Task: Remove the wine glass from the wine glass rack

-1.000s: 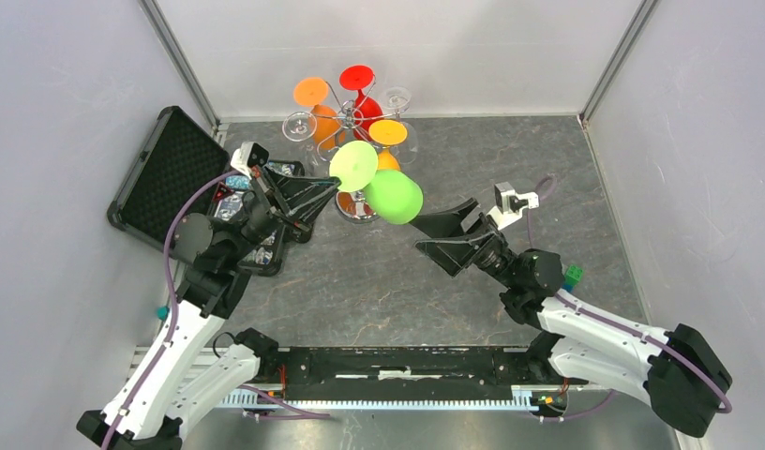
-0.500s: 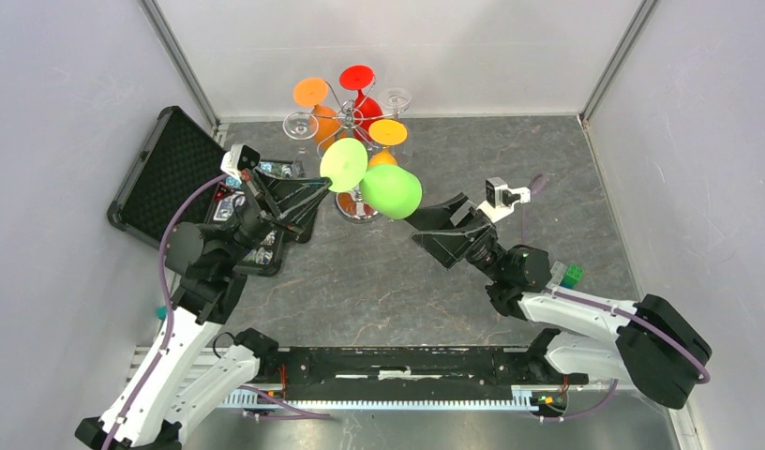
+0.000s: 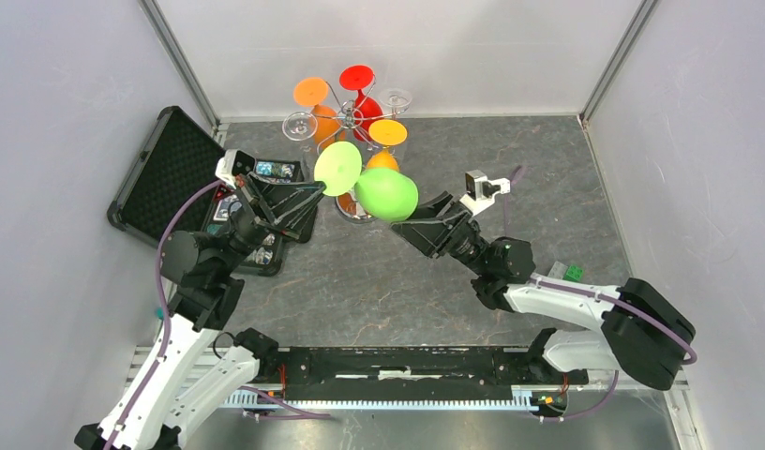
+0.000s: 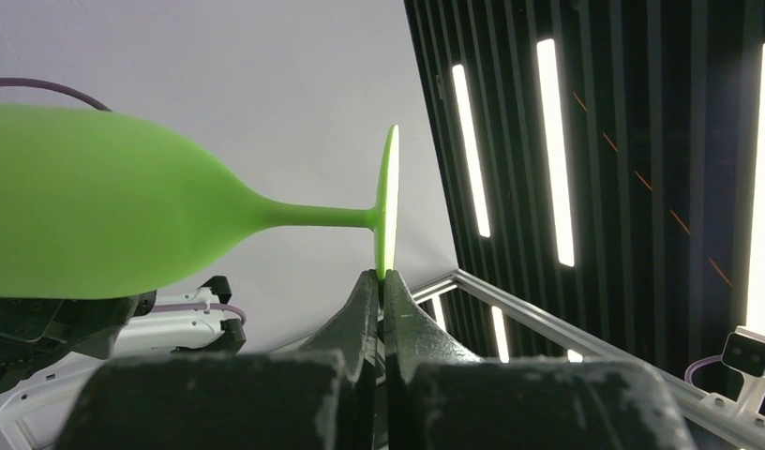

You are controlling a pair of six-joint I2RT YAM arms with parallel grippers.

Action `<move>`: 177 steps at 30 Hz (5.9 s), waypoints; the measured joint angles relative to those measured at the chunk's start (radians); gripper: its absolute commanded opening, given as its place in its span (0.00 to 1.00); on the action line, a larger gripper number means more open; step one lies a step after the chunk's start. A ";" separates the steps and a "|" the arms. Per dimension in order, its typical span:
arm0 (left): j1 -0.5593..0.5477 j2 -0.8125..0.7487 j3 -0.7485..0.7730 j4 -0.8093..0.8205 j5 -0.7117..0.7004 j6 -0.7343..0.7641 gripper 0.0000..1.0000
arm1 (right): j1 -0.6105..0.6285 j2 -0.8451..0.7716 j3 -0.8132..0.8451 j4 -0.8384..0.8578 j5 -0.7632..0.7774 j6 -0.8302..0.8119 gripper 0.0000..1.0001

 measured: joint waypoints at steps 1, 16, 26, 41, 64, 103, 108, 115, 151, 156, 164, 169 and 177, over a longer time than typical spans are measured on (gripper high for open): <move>0.000 0.000 -0.002 0.000 -0.002 -0.001 0.02 | 0.004 0.011 0.004 0.000 0.003 0.002 0.40; 0.000 -0.031 -0.034 -0.031 -0.057 -0.002 0.02 | 0.018 -0.008 0.006 0.000 0.057 -0.080 0.35; 0.003 -0.039 -0.041 -0.042 -0.130 -0.013 0.25 | 0.025 -0.048 0.026 0.005 0.042 -0.080 0.00; 0.000 -0.022 0.005 -0.243 -0.121 0.255 1.00 | 0.023 -0.399 0.136 -0.352 0.215 -0.456 0.00; 0.000 0.101 0.260 -0.830 -0.338 1.214 1.00 | -0.266 -0.090 0.919 -2.290 0.768 -0.935 0.00; 0.000 0.087 0.213 -0.816 -0.224 1.249 1.00 | -0.356 0.576 1.146 -2.537 0.401 -1.308 0.21; 0.000 0.076 0.213 -0.822 -0.234 1.249 1.00 | -0.359 0.613 1.190 -2.537 0.431 -1.304 0.35; 0.000 0.076 0.216 -0.861 -0.240 1.249 1.00 | -0.365 0.621 1.248 -2.538 0.476 -1.291 0.51; 0.000 0.302 0.343 -0.659 -0.115 1.078 1.00 | -0.378 -0.105 0.455 -1.326 0.012 -0.286 0.74; 0.000 0.254 0.345 -0.683 -0.135 1.110 1.00 | -0.378 -0.060 0.451 -1.122 -0.003 -0.082 0.70; 0.000 0.203 0.346 -0.755 -0.175 1.167 1.00 | -0.378 0.112 0.481 -1.050 0.002 0.097 0.66; 0.000 0.183 0.346 -0.792 -0.181 1.199 1.00 | -0.378 0.164 0.486 -0.997 0.019 0.169 0.60; 0.000 0.166 0.346 -0.826 -0.185 1.232 1.00 | -0.378 0.231 0.568 -0.946 0.026 0.222 0.51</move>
